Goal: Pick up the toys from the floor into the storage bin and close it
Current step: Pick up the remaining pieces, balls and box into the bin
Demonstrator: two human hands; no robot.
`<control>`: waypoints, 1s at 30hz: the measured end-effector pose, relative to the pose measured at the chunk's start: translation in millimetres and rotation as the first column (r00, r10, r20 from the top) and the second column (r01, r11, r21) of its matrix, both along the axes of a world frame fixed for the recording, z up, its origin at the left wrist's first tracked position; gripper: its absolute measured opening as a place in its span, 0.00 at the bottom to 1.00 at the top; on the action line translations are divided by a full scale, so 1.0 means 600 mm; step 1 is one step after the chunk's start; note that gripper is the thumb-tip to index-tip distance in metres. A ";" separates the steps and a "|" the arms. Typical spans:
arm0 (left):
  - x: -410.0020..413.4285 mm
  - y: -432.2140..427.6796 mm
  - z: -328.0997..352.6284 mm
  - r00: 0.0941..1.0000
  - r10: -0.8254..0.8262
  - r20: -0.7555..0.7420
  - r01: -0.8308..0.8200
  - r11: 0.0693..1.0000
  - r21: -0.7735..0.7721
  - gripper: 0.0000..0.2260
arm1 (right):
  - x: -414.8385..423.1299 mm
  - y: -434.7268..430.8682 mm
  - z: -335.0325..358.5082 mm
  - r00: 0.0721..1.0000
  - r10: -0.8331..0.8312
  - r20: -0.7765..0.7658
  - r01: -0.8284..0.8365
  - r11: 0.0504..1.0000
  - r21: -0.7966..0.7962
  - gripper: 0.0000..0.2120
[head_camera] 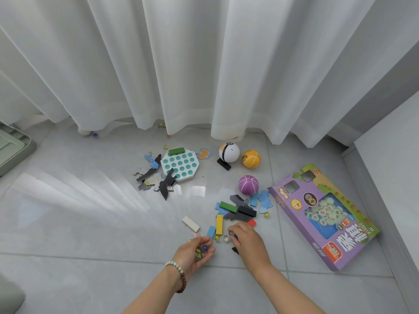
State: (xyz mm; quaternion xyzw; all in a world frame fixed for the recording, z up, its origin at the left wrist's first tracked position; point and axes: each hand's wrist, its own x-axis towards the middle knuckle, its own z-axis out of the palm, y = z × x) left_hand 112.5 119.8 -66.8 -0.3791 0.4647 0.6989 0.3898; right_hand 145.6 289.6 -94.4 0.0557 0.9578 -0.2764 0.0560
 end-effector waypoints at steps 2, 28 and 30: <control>0.003 0.002 0.001 1.000 0.000 0.010 0.000 1.000 0.015 0.15 | -0.005 -0.001 0.007 0.993 -0.110 -0.033 0.107 0.992 -0.066 0.10; 0.000 -0.042 0.004 0.997 -0.033 -0.069 0.024 0.992 -0.120 0.16 | 0.006 -0.062 0.010 0.968 -0.227 0.108 0.250 0.914 -0.320 0.06; 0.007 -0.035 0.007 0.998 -0.036 -0.041 0.034 0.998 -0.048 0.14 | 0.006 -0.068 0.019 0.972 -0.216 0.096 0.236 0.907 -0.348 0.07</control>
